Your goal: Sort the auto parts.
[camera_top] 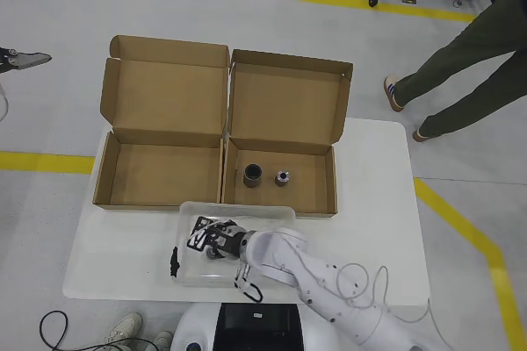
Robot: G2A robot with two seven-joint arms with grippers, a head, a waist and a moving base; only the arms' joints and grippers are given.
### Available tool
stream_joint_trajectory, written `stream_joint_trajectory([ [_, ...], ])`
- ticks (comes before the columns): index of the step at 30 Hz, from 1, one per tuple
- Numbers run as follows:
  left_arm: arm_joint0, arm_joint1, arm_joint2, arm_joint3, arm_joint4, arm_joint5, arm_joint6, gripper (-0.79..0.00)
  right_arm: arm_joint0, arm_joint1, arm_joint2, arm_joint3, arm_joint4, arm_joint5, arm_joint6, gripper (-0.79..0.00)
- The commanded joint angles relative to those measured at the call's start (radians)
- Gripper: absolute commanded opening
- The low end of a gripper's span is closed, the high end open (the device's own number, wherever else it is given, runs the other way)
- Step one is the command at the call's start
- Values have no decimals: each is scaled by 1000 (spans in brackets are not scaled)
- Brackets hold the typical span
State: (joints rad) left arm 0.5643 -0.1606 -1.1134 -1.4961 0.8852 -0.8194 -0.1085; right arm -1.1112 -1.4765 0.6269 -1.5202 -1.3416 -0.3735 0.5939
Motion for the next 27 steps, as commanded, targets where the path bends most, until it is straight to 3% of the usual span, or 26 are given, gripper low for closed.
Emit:
stream_joint_trajectory([
  [1, 0, 0, 0, 0, 0, 0, 0, 0, -15, 6, 22, -8, 22, -14, -27, -785],
  [12, 0, 0, 0, 0, 0, 0, 0, 0, -56, 25, 111, -93, 217, -155, -210, -785],
  [27, 0, 0, 0, 0, 0, 0, 0, 0, 59, 24, 193, -248, 321, -209, -267, -785],
])
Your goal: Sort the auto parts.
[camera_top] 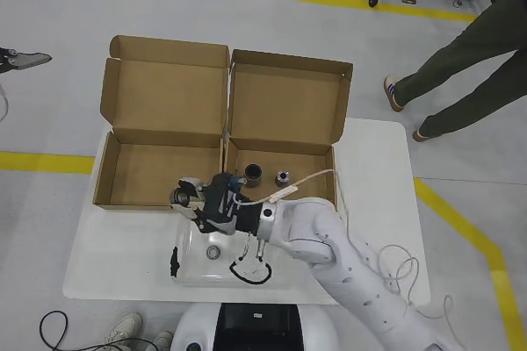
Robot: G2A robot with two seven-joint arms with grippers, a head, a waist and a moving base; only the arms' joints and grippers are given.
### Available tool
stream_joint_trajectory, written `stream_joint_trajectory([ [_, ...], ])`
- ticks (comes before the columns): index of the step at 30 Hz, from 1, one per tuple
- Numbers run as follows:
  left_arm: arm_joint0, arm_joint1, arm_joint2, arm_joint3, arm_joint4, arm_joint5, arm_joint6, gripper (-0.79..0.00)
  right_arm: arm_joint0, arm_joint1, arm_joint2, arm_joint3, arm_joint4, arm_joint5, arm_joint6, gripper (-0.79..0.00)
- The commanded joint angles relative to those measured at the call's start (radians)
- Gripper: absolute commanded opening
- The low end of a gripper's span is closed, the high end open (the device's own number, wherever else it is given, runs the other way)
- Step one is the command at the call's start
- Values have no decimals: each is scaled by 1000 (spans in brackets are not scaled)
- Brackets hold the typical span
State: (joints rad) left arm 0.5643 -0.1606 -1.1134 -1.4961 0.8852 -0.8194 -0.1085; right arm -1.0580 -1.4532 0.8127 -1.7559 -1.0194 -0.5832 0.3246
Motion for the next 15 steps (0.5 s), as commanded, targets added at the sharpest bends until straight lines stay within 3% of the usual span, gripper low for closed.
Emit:
stream_joint_trajectory([
  [1, 0, 0, 0, 0, 0, 0, 0, 0, 13, 2, 17, -33, -1, 1, 8, -785],
  [15, 0, 0, 0, 0, 0, 0, 0, 0, 104, 12, 119, -188, 19, 0, 46, -785],
])
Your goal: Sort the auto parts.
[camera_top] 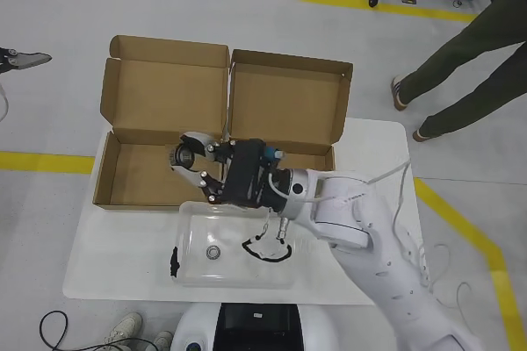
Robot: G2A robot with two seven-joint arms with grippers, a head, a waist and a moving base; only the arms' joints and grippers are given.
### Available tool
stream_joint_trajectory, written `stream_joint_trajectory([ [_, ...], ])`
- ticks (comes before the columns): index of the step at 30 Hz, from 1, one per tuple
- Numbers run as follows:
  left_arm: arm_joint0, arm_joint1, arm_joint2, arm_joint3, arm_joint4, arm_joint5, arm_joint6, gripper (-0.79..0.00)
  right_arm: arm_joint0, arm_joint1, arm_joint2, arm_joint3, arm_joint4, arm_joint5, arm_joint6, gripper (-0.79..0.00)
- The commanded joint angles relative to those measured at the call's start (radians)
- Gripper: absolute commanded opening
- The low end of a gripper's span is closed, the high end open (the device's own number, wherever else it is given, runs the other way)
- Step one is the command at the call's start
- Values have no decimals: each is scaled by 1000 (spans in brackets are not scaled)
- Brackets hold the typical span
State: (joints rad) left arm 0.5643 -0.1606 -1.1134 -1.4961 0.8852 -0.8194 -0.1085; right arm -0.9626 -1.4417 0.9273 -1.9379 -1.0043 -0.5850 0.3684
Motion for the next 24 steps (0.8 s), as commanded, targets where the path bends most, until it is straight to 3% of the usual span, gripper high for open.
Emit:
stream_joint_trajectory([
  [1, 0, 0, 0, 0, 0, 0, 0, 0, 17, 0, 8, -10, 8, 0, 5, -785],
  [13, 0, 0, 0, 0, 0, 0, 0, 0, 112, -2, 45, -26, 92, -29, -7, -785],
  [24, 0, 0, 0, 0, 0, 0, 0, 0, 122, -2, 33, 1, 84, -15, -19, -785],
])
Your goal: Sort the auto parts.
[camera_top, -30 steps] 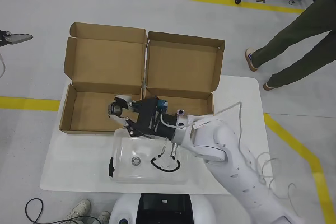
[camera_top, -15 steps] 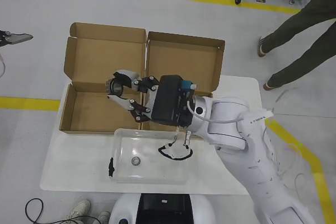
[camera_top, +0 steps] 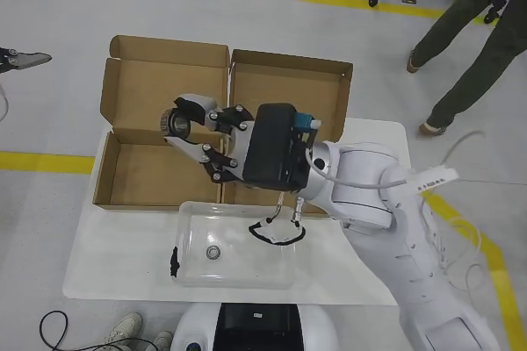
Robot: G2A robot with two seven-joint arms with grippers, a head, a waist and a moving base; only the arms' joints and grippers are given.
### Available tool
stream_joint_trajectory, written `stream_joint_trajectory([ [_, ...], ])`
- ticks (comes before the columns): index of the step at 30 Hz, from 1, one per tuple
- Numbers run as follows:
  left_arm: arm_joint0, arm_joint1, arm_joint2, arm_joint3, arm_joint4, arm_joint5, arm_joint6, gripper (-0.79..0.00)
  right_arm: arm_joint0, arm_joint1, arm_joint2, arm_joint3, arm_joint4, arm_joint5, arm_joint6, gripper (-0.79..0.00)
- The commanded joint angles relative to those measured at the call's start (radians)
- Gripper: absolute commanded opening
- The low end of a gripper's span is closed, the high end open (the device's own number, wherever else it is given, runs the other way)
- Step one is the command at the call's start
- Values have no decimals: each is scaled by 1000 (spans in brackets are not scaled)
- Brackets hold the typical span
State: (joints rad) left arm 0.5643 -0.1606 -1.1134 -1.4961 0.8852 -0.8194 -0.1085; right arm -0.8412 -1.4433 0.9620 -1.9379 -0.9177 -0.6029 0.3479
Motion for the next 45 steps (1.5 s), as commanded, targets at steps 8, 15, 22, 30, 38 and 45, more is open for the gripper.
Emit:
stream_joint_trajectory([
  [8, 0, 0, 0, 0, 0, 0, 0, 0, -7, -1, -31, 27, -40, 35, 25, -785],
  [15, 0, 0, 0, 0, 0, 0, 0, 0, -17, -11, -97, 132, -35, 41, -26, -785],
  [22, 0, 0, 0, 0, 0, 0, 0, 0, -23, -28, -179, 234, -100, 145, -10, -785],
  [30, 0, 0, 0, 0, 0, 0, 0, 0, 9, -63, -269, 388, -123, 254, 10, -785],
  [38, 0, 0, 0, 0, 0, 0, 0, 0, 103, -122, -364, 573, -90, 299, 23, -785],
  [45, 0, 0, 0, 0, 0, 0, 0, 0, 187, -195, -447, 764, -37, 316, 11, -785],
])
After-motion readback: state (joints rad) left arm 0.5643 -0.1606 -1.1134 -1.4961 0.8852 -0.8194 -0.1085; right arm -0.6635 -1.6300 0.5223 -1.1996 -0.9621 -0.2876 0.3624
